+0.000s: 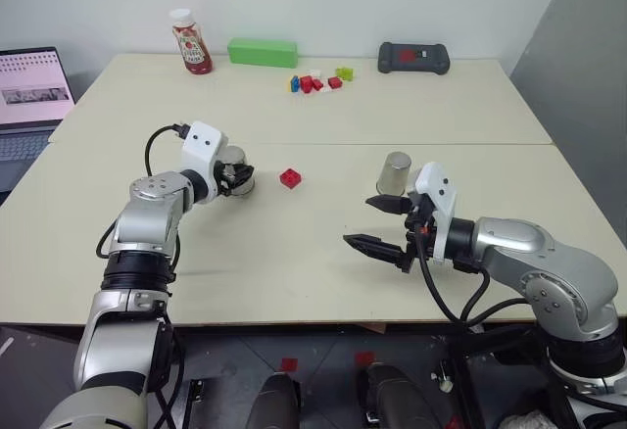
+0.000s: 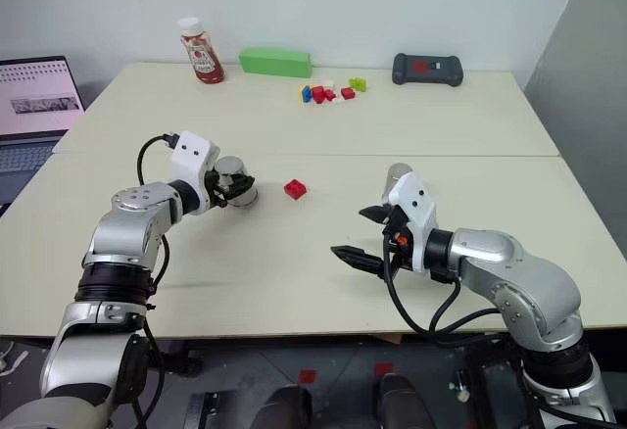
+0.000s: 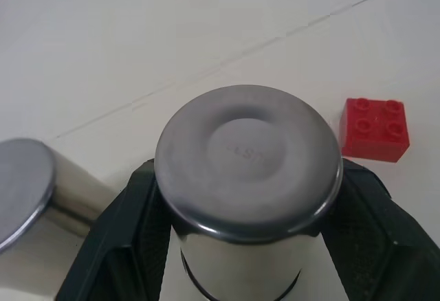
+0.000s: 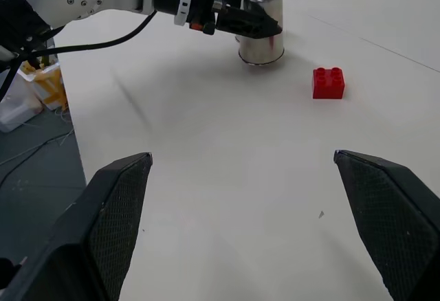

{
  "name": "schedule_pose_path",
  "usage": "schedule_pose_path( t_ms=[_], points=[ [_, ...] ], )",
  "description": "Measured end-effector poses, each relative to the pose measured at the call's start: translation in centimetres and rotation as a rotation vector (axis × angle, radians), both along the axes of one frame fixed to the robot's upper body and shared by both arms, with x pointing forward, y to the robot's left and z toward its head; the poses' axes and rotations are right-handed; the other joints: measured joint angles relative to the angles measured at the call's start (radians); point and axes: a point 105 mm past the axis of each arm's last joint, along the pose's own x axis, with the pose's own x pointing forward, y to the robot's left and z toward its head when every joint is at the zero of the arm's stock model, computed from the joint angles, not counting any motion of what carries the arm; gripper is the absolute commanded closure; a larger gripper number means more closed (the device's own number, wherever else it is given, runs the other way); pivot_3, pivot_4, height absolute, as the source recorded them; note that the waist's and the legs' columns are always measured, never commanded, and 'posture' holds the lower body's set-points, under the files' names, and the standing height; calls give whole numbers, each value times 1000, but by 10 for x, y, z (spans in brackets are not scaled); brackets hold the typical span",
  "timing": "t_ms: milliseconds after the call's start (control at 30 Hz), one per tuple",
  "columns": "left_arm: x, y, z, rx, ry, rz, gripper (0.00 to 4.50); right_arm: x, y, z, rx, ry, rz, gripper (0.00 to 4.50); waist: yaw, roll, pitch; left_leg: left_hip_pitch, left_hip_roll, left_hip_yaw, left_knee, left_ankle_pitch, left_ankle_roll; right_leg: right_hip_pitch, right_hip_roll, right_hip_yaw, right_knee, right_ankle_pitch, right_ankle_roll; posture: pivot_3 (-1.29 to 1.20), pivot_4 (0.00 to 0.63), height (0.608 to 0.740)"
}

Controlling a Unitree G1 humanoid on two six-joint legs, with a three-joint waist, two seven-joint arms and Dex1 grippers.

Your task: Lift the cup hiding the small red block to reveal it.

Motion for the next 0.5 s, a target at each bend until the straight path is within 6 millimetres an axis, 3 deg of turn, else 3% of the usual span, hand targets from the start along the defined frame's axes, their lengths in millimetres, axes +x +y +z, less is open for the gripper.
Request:
schedule_pose_path(
  t_ms=[200,500],
  points=[
    [3,3,-9,-38,34,22,65,0,0,1,-2,-3,0,0,1,0,0,0,0,0,0,0,0,0,0,0,0,0,0,0,150,740],
    [4,-5,2,-69,10,-14,65,0,0,1,-3,-4,-1,0,0,0,0,0,0,0,0,0,0,0,0,0,0,0,0,0,150,740]
  ],
)
